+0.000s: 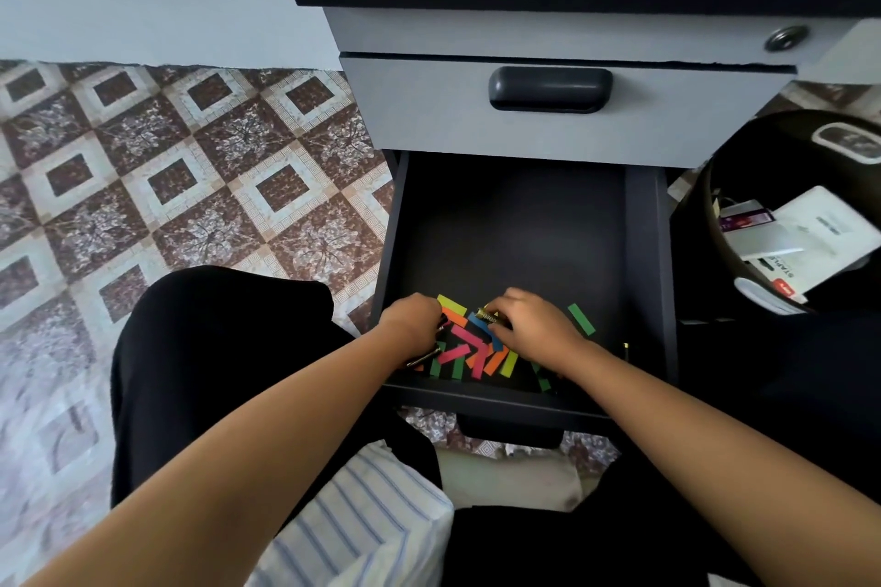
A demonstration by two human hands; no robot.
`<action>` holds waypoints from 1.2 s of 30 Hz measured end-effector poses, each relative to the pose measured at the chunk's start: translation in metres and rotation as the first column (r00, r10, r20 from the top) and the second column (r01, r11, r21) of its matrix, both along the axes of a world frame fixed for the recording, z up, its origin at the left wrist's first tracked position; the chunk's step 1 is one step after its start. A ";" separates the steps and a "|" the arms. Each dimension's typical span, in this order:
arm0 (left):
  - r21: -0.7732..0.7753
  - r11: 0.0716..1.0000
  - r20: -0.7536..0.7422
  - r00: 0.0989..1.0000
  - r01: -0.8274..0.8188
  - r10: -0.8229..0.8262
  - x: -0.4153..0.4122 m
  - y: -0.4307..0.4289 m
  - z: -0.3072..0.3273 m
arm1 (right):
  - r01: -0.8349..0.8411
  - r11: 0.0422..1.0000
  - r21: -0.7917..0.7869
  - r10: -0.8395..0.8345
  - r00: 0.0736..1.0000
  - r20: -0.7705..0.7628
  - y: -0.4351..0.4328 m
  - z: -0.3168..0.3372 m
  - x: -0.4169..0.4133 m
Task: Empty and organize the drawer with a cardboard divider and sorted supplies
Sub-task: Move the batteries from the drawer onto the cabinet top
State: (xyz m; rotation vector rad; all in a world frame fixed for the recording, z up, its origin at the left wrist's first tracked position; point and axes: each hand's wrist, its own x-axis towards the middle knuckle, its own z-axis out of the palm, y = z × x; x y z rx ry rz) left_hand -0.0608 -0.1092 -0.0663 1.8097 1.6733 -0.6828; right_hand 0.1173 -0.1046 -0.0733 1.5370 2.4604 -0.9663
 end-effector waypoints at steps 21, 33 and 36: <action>0.065 0.892 0.425 0.821 -0.447 0.381 -0.042 0.046 0.062 | -0.677 0.729 0.100 0.616 0.712 0.337 -0.001 -0.014 -0.088; -0.071 0.799 0.696 0.544 -0.598 0.469 -0.021 0.058 0.109 | 0.091 0.990 -0.104 -0.114 0.965 -0.236 0.021 0.058 -0.017; -0.051 0.815 0.763 0.504 -0.577 0.404 -0.008 0.066 0.141 | 0.273 0.955 -0.112 -0.295 0.898 -0.326 0.038 0.101 0.007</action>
